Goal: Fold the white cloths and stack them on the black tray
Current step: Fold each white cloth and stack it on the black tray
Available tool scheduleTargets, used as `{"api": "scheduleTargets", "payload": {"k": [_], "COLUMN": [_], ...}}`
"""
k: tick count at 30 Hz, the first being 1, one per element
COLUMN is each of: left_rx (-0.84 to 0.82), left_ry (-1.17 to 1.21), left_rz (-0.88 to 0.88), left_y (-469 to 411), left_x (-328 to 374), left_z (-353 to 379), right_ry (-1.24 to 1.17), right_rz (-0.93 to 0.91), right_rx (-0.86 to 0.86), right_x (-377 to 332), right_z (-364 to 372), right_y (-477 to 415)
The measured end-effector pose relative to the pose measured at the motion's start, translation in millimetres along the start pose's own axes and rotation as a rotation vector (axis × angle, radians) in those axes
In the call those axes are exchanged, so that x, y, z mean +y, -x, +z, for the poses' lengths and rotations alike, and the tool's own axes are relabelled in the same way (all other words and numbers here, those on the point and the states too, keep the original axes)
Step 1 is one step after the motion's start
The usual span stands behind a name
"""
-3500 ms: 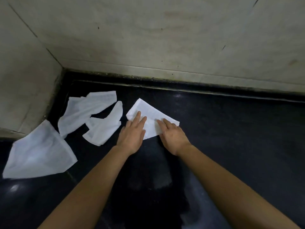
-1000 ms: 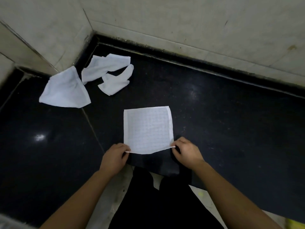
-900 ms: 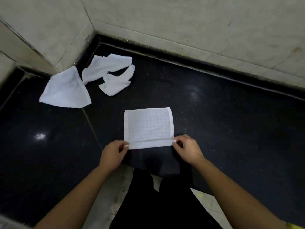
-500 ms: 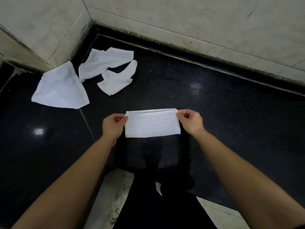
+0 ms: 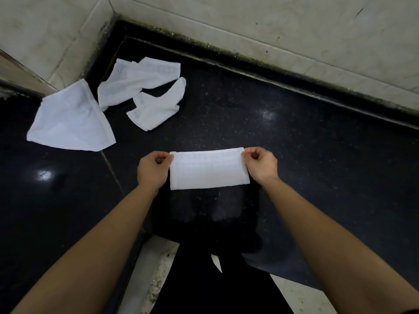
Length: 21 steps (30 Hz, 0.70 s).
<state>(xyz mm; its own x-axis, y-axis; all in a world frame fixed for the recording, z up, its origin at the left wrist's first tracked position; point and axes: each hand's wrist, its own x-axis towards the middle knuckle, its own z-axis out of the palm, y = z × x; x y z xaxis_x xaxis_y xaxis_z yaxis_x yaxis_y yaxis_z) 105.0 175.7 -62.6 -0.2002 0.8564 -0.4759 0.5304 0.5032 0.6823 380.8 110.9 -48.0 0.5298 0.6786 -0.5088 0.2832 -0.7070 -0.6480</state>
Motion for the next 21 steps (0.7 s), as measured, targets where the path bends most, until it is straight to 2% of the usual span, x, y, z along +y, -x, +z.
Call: {"api": "scheduleTargets", "payload": {"k": [2, 4, 6, 8, 11, 15, 21], "left_rx": [0.007, 0.030, 0.108, 0.138, -0.017, -0.151, -0.171], "left_ry": [-0.026, -0.115, -0.320, -0.516, -0.742, -0.916, -1.006], "left_rz": [0.008, 0.088, 0.308, 0.581, 0.811, 0.822, 0.760], "left_y": [3, 13, 23, 31, 33, 27, 17], "left_x": [2, 4, 0, -7, -17, -26, -37], "left_z": [1, 3, 7, 13, 20, 25, 23], "right_ry": [0.065, 0.226, 0.454, 0.618, 0.750, 0.909, 1.018], "right_rz": [-0.043, -0.165, -0.392, -0.608, -0.746, -0.806, -0.843], "right_rx": [0.017, 0.081, 0.176, 0.199, 0.076, -0.054, -0.188], "right_x": [-1, 1, 5, 7, 8, 9, 19], "right_z": [2, 5, 11, 21, 37, 61, 69], "right_y": [2, 6, 12, 19, 27, 28, 16]}}
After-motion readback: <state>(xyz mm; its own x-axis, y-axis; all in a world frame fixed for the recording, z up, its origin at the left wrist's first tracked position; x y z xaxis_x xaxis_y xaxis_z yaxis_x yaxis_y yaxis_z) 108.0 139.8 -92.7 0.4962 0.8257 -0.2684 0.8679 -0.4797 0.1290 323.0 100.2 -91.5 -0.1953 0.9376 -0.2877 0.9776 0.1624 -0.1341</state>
